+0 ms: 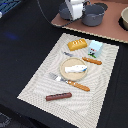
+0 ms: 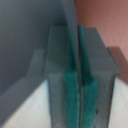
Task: Interact with the objects in diverse but meaningful ways.
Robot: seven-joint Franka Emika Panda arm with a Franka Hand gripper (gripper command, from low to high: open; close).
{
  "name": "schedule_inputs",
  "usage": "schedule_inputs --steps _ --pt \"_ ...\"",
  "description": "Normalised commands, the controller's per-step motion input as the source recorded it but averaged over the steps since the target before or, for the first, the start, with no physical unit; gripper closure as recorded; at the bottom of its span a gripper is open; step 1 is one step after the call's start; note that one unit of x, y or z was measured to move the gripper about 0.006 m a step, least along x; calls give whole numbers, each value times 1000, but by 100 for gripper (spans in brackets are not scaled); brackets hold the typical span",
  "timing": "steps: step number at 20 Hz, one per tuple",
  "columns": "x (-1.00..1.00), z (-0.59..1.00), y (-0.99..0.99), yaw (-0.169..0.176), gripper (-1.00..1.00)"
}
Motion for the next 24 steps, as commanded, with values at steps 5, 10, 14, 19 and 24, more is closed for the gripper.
schedule_inputs --steps 5,10,14,19,24 --pt "0 -67 214 0 -100" --pt "-35 262 199 10 -100" --pt "-116 429 162 34 -100" --pt "-117 460 83 50 -100" --pt "-62 367 16 18 -100"
